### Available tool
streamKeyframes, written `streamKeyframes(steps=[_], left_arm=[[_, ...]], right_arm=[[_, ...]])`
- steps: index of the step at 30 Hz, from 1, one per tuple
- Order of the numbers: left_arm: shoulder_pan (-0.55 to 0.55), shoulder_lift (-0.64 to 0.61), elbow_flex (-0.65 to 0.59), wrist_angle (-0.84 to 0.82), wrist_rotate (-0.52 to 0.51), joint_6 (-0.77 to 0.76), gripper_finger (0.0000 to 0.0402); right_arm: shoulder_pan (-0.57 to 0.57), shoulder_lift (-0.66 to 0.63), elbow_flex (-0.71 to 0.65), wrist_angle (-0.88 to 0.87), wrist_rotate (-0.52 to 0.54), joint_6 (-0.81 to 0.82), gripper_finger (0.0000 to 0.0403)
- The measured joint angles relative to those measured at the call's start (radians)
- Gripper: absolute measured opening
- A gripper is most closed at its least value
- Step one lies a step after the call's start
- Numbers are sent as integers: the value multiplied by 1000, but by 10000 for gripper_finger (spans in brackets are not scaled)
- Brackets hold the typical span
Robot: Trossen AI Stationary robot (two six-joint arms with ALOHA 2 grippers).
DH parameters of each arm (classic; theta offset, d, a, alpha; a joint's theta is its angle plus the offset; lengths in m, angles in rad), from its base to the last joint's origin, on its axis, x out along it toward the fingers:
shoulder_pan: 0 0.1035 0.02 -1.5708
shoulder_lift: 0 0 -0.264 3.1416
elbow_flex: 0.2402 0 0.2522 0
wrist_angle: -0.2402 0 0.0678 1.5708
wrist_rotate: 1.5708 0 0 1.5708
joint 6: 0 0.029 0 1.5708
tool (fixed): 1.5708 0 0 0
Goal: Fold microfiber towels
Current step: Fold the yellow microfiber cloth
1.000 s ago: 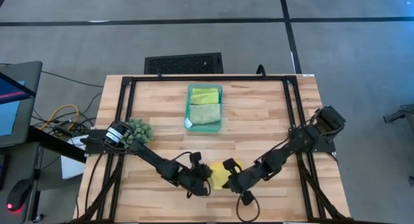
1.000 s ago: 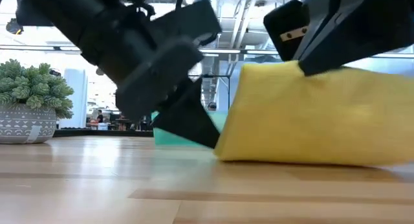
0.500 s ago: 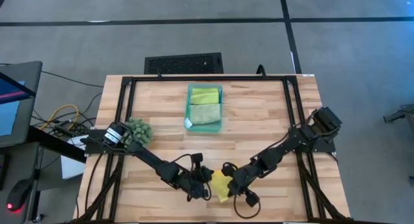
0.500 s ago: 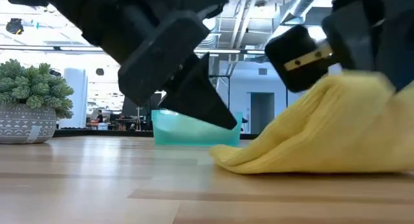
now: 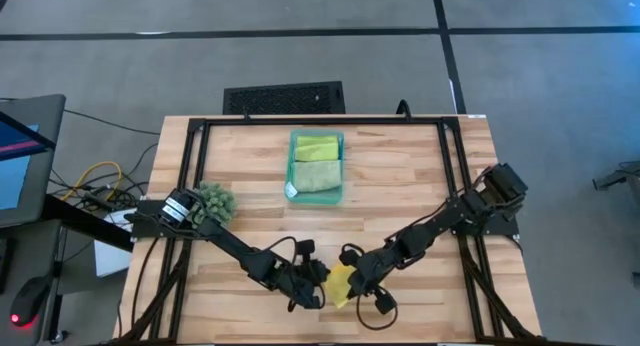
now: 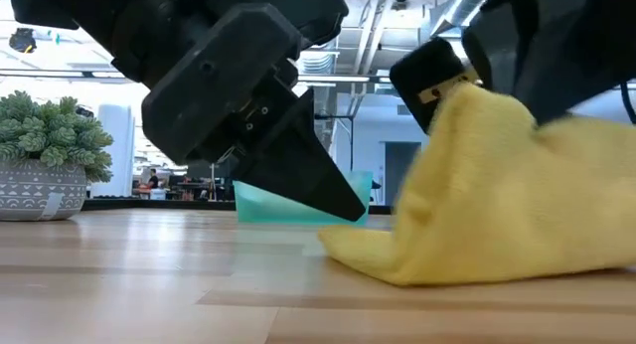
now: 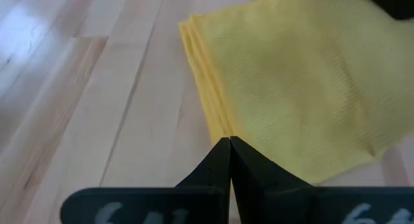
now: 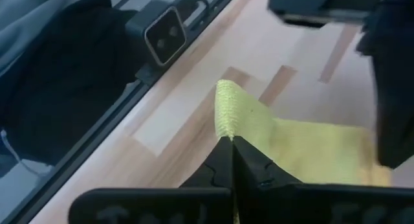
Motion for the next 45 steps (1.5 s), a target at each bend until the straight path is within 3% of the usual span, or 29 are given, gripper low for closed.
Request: streamKeyframes(steps=[8, 17, 23, 34, 45], left_arm=[[0, 0, 0, 1, 0, 0, 0], [0, 0, 0, 0, -5, 5, 0], [-18, -23, 0, -17, -164, 9, 0], [-5, 56, 2, -75, -124, -82, 0], [5, 94, 2, 58, -82, -5, 0]], right_arm=[[-77, -2, 23, -13, -4, -12, 15], [-187, 6, 21, -28, -89, -30, 17], [-159, 6, 14, -52, -149, -29, 15], [-70, 6, 14, -44, -163, -23, 15], [-153, 5, 38, -37, -148, -2, 14]])
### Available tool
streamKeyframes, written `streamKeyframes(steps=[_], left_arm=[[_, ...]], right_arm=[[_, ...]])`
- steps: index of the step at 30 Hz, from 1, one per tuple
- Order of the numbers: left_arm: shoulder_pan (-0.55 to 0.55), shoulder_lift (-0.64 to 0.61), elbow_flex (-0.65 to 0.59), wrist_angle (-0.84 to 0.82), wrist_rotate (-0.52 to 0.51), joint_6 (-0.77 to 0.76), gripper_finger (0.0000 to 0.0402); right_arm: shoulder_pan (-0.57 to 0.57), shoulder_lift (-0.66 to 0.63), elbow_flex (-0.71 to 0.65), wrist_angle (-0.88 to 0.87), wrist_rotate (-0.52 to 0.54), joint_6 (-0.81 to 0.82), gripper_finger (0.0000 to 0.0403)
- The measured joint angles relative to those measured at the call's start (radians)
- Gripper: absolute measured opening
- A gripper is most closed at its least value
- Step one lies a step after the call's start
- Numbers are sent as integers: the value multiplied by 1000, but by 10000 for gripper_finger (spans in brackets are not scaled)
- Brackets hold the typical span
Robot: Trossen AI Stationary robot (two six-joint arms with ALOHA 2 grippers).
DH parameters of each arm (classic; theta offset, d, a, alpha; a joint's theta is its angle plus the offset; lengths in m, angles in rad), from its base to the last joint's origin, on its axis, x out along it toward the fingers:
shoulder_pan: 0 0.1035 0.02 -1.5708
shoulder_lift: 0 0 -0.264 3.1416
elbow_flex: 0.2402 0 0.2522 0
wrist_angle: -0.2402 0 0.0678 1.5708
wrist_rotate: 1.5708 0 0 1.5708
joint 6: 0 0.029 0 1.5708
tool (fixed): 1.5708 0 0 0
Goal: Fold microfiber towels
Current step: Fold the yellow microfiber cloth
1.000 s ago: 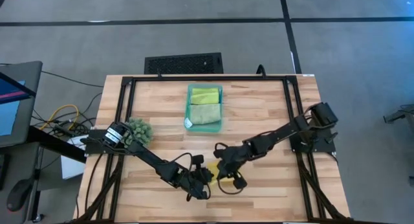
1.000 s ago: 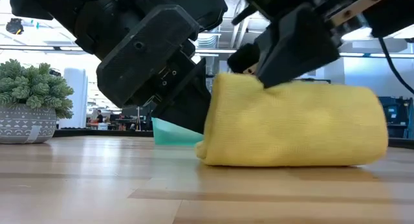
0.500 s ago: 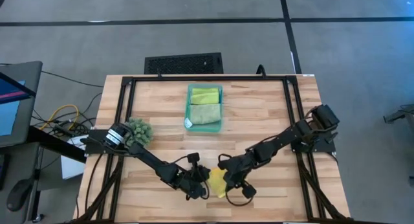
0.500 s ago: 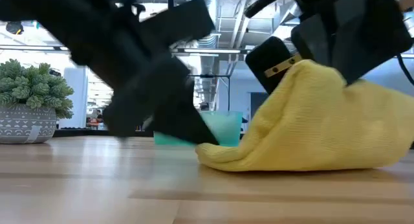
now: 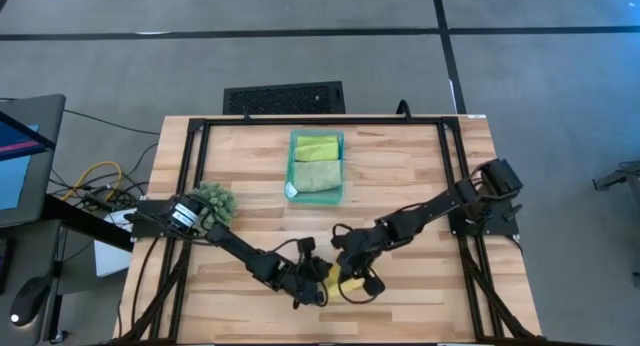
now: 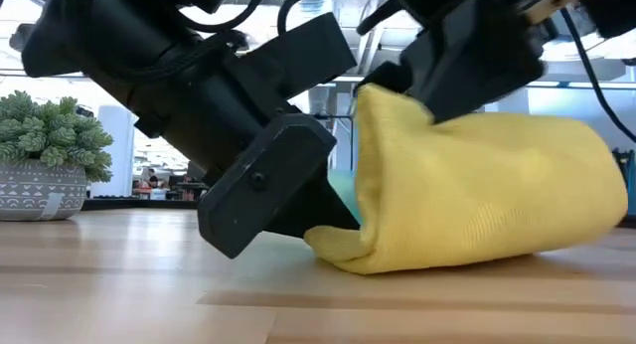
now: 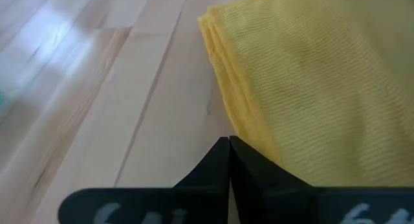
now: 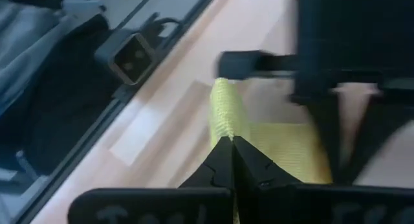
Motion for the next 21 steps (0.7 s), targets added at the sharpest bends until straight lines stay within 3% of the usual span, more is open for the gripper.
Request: streamKeyframes(steps=[11, 21], left_arm=[[-16, -22, -3, 10, 13, 69, 0], [-83, -158, -3, -253, -113, -49, 0]], right_arm=[[-46, 1, -34, 65, 30, 0, 15], [-53, 80, -35, 89, 13, -1, 17]])
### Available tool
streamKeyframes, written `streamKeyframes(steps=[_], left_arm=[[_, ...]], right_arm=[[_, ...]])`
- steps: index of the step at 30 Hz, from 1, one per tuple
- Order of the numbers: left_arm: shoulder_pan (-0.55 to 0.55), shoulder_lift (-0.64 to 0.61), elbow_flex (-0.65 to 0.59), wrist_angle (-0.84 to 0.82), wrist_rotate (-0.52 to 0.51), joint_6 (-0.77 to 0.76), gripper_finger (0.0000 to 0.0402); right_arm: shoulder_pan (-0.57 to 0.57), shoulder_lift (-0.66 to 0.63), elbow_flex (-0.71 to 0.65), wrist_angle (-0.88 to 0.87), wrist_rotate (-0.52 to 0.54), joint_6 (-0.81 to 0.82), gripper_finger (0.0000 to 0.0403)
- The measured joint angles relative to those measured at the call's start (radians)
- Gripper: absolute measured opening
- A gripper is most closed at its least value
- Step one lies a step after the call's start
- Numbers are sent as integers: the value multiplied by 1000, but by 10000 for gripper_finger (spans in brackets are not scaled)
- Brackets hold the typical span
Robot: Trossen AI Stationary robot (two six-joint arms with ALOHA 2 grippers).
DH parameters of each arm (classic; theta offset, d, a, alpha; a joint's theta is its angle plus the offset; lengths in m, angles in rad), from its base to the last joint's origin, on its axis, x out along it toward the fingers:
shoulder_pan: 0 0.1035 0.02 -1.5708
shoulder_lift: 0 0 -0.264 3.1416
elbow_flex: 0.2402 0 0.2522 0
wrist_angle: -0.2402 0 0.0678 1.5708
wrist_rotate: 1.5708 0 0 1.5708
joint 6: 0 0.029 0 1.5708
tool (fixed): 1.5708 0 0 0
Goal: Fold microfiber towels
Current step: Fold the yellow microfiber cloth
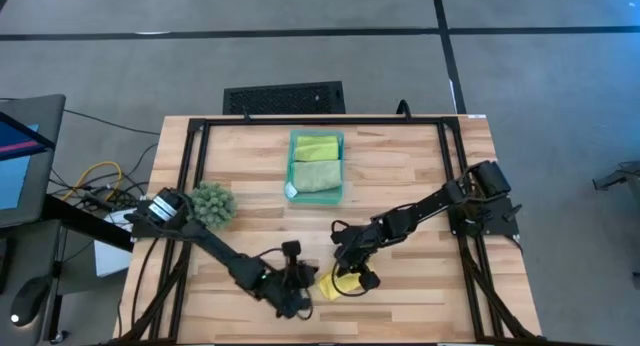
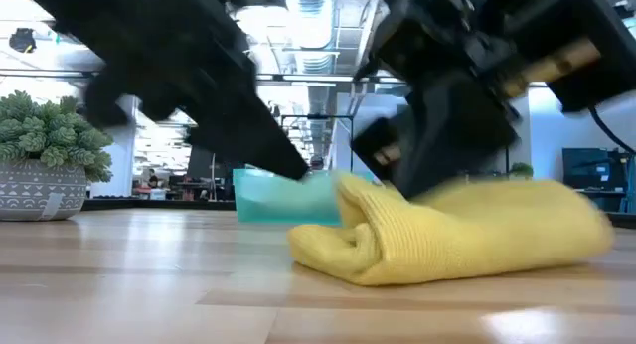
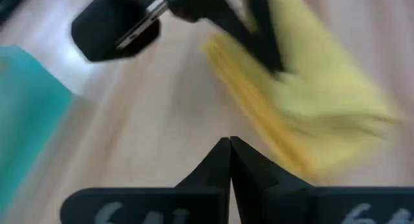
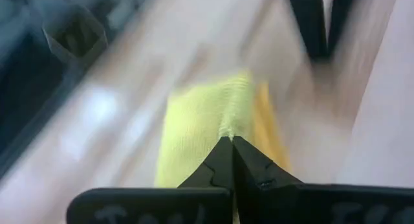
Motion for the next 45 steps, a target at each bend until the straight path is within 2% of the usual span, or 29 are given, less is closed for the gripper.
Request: streamKeyframes(steps=[2, 5, 9, 12, 18, 23, 27, 45], left_arm=[[-25, -21, 2, -41, 31, -67, 0], [-55, -22, 1, -62, 133, -129, 0], [-68, 21, 2, -25, 230, -173, 0], [-55, 61, 3, 47, 259, -153, 0], [-19, 91, 5, 110, 239, -111, 0], [4, 101, 1, 193, 206, -4, 0], [30, 101, 0, 188, 163, -7, 0], [25, 99, 0, 175, 166, -24, 0]], right_arm=[[0, 1, -4, -11, 0, -1, 16], [0, -7, 3, -13, -1, -6, 16], [0, -19, 5, -14, -1, -8, 21], [1, -20, 9, -24, -13, -8, 20], [2, -29, 16, -34, -67, -11, 18], [3, -32, 16, -5, -83, -27, 21], [3, -25, 17, 29, -99, -27, 18], [-32, -7, 16, -35, -46, 25, 20]])
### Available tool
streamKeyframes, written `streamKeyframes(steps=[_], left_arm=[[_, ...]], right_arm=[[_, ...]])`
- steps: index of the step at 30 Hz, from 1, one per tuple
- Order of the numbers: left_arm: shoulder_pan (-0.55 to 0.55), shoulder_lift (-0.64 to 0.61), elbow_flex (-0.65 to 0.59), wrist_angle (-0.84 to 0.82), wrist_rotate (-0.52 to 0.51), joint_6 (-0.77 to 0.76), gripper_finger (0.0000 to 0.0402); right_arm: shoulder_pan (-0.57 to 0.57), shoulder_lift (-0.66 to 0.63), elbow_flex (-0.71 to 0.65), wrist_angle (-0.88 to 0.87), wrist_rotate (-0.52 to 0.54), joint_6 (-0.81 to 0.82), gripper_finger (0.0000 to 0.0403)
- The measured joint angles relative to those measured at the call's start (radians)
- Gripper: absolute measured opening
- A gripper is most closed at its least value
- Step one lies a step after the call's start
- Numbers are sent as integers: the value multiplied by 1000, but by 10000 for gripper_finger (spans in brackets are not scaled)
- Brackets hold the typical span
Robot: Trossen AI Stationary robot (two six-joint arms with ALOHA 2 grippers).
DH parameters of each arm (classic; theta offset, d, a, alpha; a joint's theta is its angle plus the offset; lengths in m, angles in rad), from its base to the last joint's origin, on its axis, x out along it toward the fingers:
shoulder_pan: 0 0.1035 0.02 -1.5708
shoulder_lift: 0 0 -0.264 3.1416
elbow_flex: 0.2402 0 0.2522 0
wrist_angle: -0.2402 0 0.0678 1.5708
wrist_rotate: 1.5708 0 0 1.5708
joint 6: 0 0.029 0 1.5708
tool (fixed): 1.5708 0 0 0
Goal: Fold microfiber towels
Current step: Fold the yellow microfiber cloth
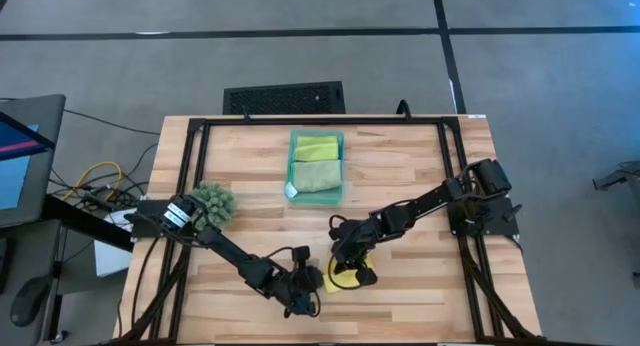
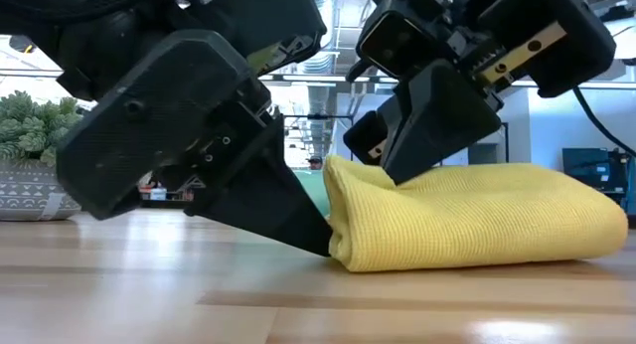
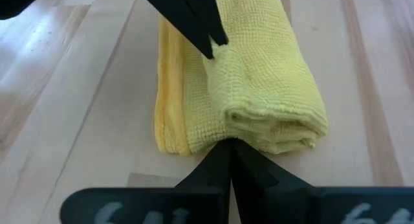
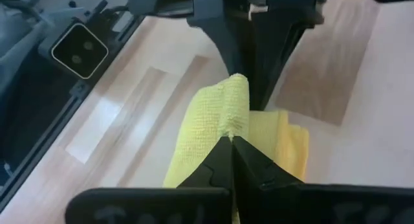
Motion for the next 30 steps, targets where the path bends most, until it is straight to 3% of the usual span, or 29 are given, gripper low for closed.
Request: streamKeyframes(steps=[19, 30], left_arm=[[-47, -57, 2, -40, -30, -35, 0], [-54, -61, 38, -21, -28, -10, 0]], right_arm=[[-20, 10, -21, 51, 40, -24, 31], [-34, 10, -21, 104, 191, 4, 138]])
